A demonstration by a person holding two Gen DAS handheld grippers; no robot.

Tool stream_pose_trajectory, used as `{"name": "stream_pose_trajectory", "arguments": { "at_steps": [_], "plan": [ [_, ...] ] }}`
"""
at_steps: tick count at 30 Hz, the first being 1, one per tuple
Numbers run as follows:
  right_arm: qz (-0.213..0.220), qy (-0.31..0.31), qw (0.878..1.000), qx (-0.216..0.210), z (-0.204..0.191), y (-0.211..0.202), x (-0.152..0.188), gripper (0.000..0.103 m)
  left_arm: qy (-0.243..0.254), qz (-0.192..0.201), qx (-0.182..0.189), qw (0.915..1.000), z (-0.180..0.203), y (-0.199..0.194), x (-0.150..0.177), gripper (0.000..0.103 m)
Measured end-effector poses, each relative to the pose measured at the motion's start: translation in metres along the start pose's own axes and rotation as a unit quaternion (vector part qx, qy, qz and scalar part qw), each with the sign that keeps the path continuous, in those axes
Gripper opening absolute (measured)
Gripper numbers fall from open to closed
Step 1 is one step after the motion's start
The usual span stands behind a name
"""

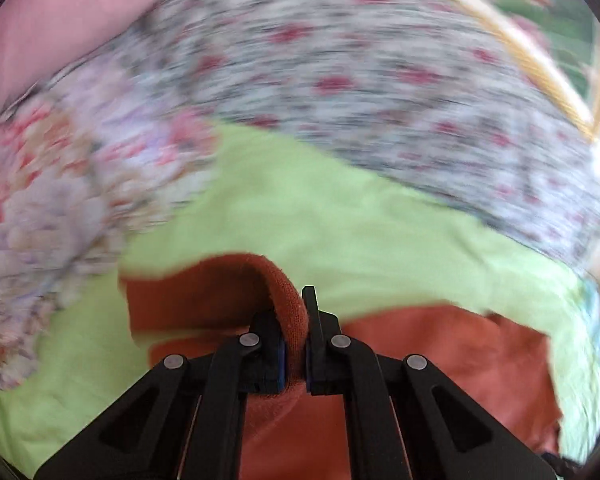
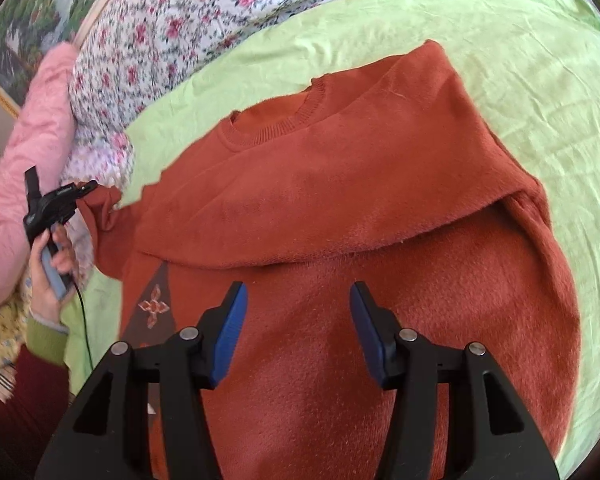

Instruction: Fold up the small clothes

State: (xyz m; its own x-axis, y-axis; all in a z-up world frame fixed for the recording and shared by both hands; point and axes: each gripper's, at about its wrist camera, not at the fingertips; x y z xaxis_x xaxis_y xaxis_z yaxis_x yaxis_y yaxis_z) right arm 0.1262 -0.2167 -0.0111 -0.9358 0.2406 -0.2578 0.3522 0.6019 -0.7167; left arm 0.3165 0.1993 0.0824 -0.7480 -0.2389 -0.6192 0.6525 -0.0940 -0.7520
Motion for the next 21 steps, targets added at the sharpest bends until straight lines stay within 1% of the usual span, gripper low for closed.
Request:
{"name": "stream_pose_trajectory", "arguments": {
  "at_steps": [3, 4, 6, 8, 10, 13, 16, 18, 19, 21],
  "plan": [
    [0.011, 0.010, 1.000, -0.002, 0.008, -0.012, 0.005, 0.055, 0.047, 0.001, 0.040, 0.9981, 0.064, -0.006, 0.019, 0.004],
    [0.015, 0.012, 1.000, -0.001, 0.010, -0.016, 0.006, 0.055, 0.070, 0.003, 0.054, 0.9961, 0.090, -0.007, 0.029, 0.004],
    [0.025, 0.021, 0.999, 0.001, 0.018, -0.025, 0.009, 0.055, 0.102, 0.001, 0.073, 0.9921, 0.128, -0.008, 0.048, 0.004],
    [0.037, 0.037, 0.999, 0.004, 0.030, -0.035, 0.011, 0.055, 0.135, -0.009, 0.097, 0.9860, 0.170, -0.004, 0.072, 0.004],
    [0.046, 0.057, 0.997, 0.006, 0.044, -0.044, 0.013, 0.055, 0.169, -0.018, 0.098, 0.9805, 0.204, 0.006, 0.092, 0.004],
    [0.063, 0.089, 0.994, 0.010, 0.064, -0.058, 0.014, 0.055, 0.226, -0.046, 0.094, 0.9685, 0.254, 0.039, 0.125, 0.004],
    [0.075, 0.105, 0.992, 0.014, 0.077, -0.066, 0.013, 0.055, 0.257, -0.077, 0.083, 0.9596, 0.279, 0.067, 0.153, 0.005],
    [0.078, 0.110, 0.991, 0.016, 0.083, -0.069, 0.011, 0.055, 0.264, -0.092, 0.074, 0.9574, 0.284, 0.079, 0.162, 0.007],
    [0.079, 0.112, 0.990, 0.018, 0.085, -0.070, 0.008, 0.055, 0.266, -0.103, 0.073, 0.9555, 0.285, 0.085, 0.166, 0.011],
    [0.081, 0.112, 0.990, 0.019, 0.085, -0.071, 0.004, 0.055, 0.265, -0.120, 0.076, 0.9536, 0.282, 0.088, 0.174, 0.017]
  ]
}}
Point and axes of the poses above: each gripper's, at about its wrist camera, not at the fingertips, and y roughly the way its jaws point, z to its right, x to its underside, and after that the axes turned 10 degrees about -z, right-handed
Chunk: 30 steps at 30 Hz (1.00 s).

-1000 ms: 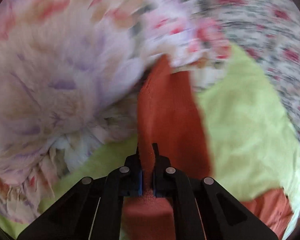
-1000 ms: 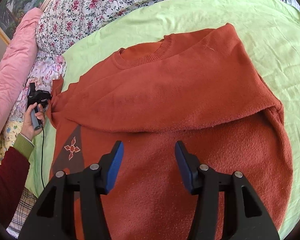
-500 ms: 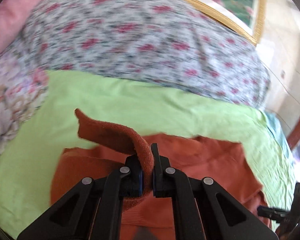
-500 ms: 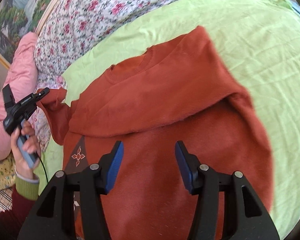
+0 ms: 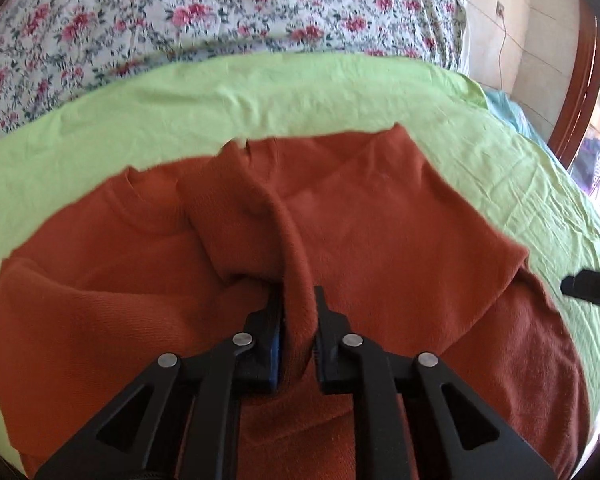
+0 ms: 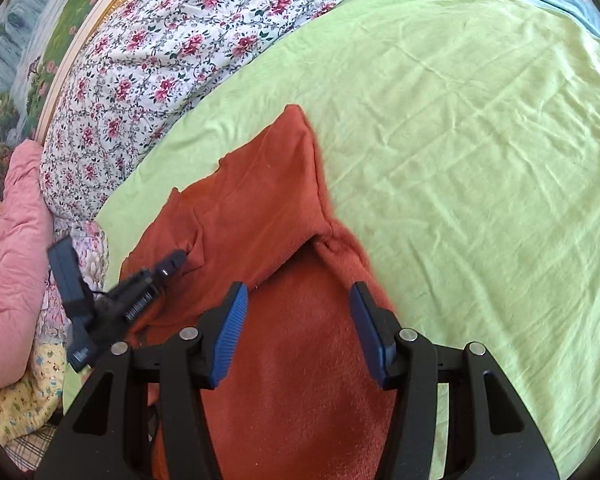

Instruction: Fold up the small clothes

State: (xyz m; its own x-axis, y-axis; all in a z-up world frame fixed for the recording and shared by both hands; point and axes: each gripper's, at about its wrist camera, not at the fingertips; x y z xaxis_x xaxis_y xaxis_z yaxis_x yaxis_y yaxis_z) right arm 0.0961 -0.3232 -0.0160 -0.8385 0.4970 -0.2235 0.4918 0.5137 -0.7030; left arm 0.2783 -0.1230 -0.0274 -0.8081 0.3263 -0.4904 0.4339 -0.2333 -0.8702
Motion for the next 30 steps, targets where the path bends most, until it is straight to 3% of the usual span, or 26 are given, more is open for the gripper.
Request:
{"name": "stream_pose_trajectory", "arguments": {
  "at_steps": [2, 4, 9, 14, 16, 18, 22, 24, 25, 26, 28, 30],
  "plan": [
    [-0.001, -0.006, 1.000, -0.001, -0.005, 0.001, -0.006, 0.059, 0.003, -0.005, 0.007, 1.0000, -0.002, -0.005, 0.009, 0.032],
    [-0.001, -0.018, 1.000, -0.005, -0.016, 0.005, -0.012, 0.060, 0.002, -0.001, 0.006, 1.0000, -0.003, -0.014, 0.021, 0.055],
    [-0.015, -0.056, 0.998, -0.012, -0.054, 0.030, -0.028, 0.061, -0.016, 0.010, 0.000, 0.9998, -0.025, -0.048, 0.058, 0.055],
    [-0.053, -0.067, 0.996, -0.034, -0.082, 0.080, -0.053, 0.061, -0.054, 0.020, -0.052, 0.9970, -0.072, -0.084, 0.097, 0.055],
    [-0.066, -0.056, 0.996, -0.038, -0.087, 0.097, -0.062, 0.061, -0.070, 0.019, -0.107, 0.9915, -0.096, -0.092, 0.113, 0.061],
    [-0.074, -0.050, 0.995, -0.051, -0.095, 0.112, -0.071, 0.061, -0.086, 0.010, -0.140, 0.9863, -0.119, -0.095, 0.126, 0.062],
    [-0.079, -0.049, 0.994, -0.057, -0.110, 0.137, -0.083, 0.063, -0.144, -0.034, -0.165, 0.9751, -0.170, -0.083, 0.144, 0.062],
    [-0.082, -0.047, 0.993, -0.064, -0.115, 0.151, -0.089, 0.063, -0.165, -0.039, -0.165, 0.9715, -0.186, -0.078, 0.149, 0.064],
    [-0.079, -0.051, 0.994, -0.061, -0.118, 0.157, -0.091, 0.049, -0.180, -0.039, -0.155, 0.9706, -0.194, -0.075, 0.150, 0.064],
    [-0.082, -0.059, 0.994, -0.052, -0.123, 0.163, -0.093, 0.011, -0.190, -0.038, -0.150, 0.9696, -0.198, -0.071, 0.143, 0.064],
    [-0.092, -0.057, 0.993, -0.050, -0.127, 0.167, -0.100, 0.006, -0.203, -0.033, -0.154, 0.9665, -0.202, -0.071, 0.136, 0.064],
    [-0.047, -0.068, 0.993, -0.080, -0.134, 0.145, -0.107, 0.006, -0.219, -0.028, -0.166, 0.9610, -0.205, -0.070, 0.130, 0.064]
  ]
}}
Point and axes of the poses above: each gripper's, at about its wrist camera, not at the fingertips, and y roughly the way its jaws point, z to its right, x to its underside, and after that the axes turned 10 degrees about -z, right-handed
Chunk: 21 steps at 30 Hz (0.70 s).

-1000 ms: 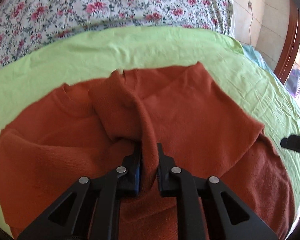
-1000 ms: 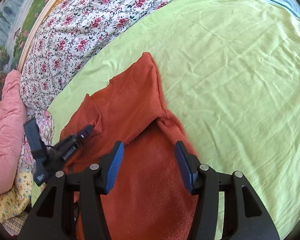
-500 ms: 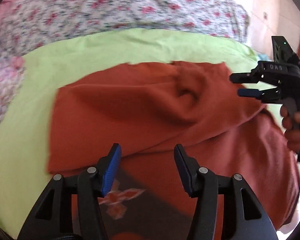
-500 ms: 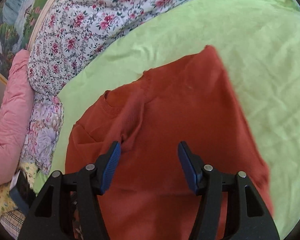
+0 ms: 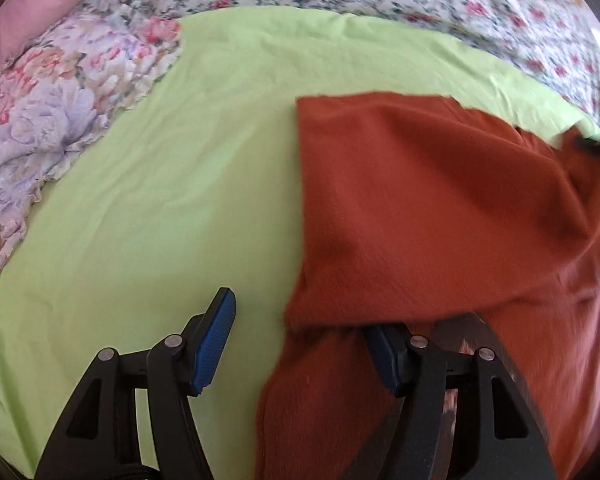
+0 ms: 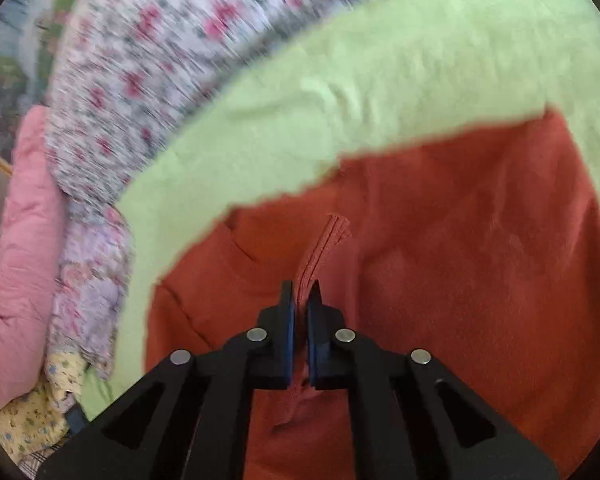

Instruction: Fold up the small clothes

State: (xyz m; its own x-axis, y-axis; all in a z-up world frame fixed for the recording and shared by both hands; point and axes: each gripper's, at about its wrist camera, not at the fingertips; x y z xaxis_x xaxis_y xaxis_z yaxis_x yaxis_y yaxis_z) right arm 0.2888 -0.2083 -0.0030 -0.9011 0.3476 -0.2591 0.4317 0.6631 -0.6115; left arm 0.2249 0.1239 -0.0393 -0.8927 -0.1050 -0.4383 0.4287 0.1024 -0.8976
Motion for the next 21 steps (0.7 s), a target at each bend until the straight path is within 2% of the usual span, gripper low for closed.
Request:
{"name": "stream_pose_trajectory", "arguments": {
  "at_steps": [1, 3, 4, 5, 7, 8, 10, 12, 16, 18, 21],
  "plan": [
    [0.040, -0.011, 0.999, -0.018, -0.005, -0.021, 0.000, 0.006, -0.011, 0.002, -0.004, 0.9999, -0.001, 0.000, -0.001, 0.064],
    [0.143, -0.031, 0.987, -0.071, -0.007, -0.072, 0.008, 0.006, -0.036, 0.004, -0.007, 0.9993, -0.005, 0.001, -0.004, 0.064],
    [0.180, -0.033, 0.980, -0.072, -0.001, -0.092, 0.015, 0.006, -0.046, 0.002, 0.000, 0.9989, -0.007, 0.002, -0.003, 0.064],
    [0.199, -0.024, 0.978, -0.057, 0.010, -0.104, 0.023, 0.006, -0.053, 0.001, 0.008, 0.9986, -0.008, 0.003, -0.002, 0.064],
    [0.173, 0.002, 0.985, -0.012, 0.033, -0.099, 0.030, 0.006, -0.058, 0.001, 0.007, 0.9983, -0.007, 0.005, 0.000, 0.064],
    [0.139, 0.024, 0.990, 0.002, 0.050, -0.087, 0.035, 0.006, -0.057, 0.002, 0.003, 0.9984, -0.006, 0.004, 0.000, 0.064],
    [0.095, 0.055, 0.994, 0.020, 0.074, -0.068, 0.049, 0.006, -0.064, 0.004, 0.000, 0.9979, -0.008, 0.002, -0.001, 0.064],
    [0.071, 0.067, 0.995, 0.033, 0.087, -0.055, 0.060, 0.006, -0.079, 0.002, 0.010, 0.9968, -0.013, 0.002, -0.001, 0.064],
    [0.074, 0.051, 0.996, 0.030, 0.083, -0.058, 0.070, 0.006, -0.108, -0.002, 0.044, 0.9932, -0.027, 0.004, 0.000, 0.064],
    [0.080, 0.031, 0.995, 0.044, 0.074, -0.063, 0.070, 0.006, -0.120, -0.004, 0.064, 0.9907, -0.035, 0.006, -0.001, 0.064],
    [0.049, 0.033, 0.996, 0.070, 0.079, -0.049, 0.067, 0.006, -0.132, -0.005, 0.091, 0.9871, -0.041, 0.007, 0.000, 0.065]
  ]
}}
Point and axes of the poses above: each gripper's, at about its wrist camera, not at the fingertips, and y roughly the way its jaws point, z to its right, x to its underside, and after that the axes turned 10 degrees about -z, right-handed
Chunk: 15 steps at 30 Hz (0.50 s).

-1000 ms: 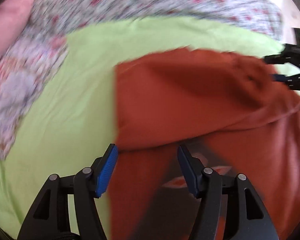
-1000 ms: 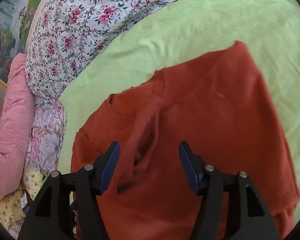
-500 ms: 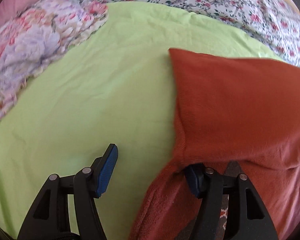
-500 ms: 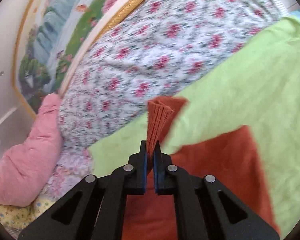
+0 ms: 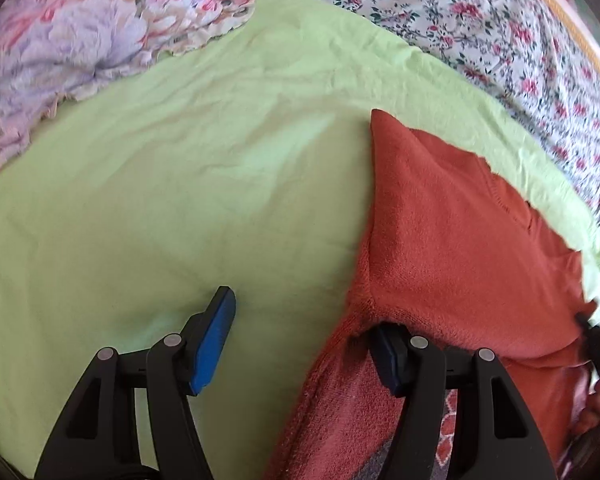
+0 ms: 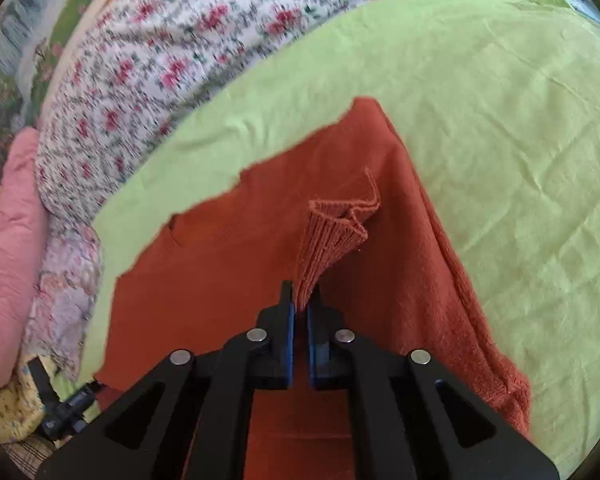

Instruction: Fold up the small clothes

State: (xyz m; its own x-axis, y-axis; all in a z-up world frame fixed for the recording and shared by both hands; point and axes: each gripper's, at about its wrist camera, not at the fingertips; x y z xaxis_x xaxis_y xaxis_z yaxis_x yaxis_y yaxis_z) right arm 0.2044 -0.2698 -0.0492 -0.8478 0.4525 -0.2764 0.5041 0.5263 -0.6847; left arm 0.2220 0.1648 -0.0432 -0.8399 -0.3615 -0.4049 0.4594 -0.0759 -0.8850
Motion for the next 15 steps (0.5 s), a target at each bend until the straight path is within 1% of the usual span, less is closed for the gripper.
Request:
{"name": "stream_pose_trajectory", "arguments": {
  "at_steps": [1, 2, 6, 7, 11, 13, 15],
  "plan": [
    [-0.012, -0.001, 1.000, 0.008, 0.003, 0.005, 0.003, 0.006, -0.003, 0.000, 0.007, 1.0000, -0.001, 0.000, 0.000, 0.065],
    [-0.015, -0.002, 1.000, 0.010, 0.004, 0.007, 0.005, 0.006, -0.004, -0.001, 0.010, 0.9999, -0.003, 0.001, -0.001, 0.065],
    [-0.020, -0.007, 1.000, 0.021, 0.001, -0.001, 0.010, 0.007, 0.004, -0.017, 0.019, 0.9997, -0.002, -0.005, 0.001, 0.065],
    [-0.018, -0.008, 0.999, 0.024, -0.001, -0.004, 0.012, 0.008, 0.014, -0.022, 0.024, 0.9994, 0.000, -0.011, 0.004, 0.063],
    [-0.002, -0.020, 0.999, 0.038, -0.004, -0.033, 0.025, 0.009, 0.058, -0.012, 0.058, 0.9966, -0.002, -0.043, 0.019, 0.062],
    [0.008, -0.022, 0.999, 0.043, -0.003, -0.049, 0.034, 0.009, 0.071, -0.006, 0.064, 0.9954, -0.003, -0.057, 0.025, 0.063],
    [0.014, -0.023, 0.999, 0.038, -0.003, -0.063, 0.045, 0.009, 0.083, -0.004, 0.065, 0.9945, -0.002, -0.069, 0.033, 0.063]
  ]
}}
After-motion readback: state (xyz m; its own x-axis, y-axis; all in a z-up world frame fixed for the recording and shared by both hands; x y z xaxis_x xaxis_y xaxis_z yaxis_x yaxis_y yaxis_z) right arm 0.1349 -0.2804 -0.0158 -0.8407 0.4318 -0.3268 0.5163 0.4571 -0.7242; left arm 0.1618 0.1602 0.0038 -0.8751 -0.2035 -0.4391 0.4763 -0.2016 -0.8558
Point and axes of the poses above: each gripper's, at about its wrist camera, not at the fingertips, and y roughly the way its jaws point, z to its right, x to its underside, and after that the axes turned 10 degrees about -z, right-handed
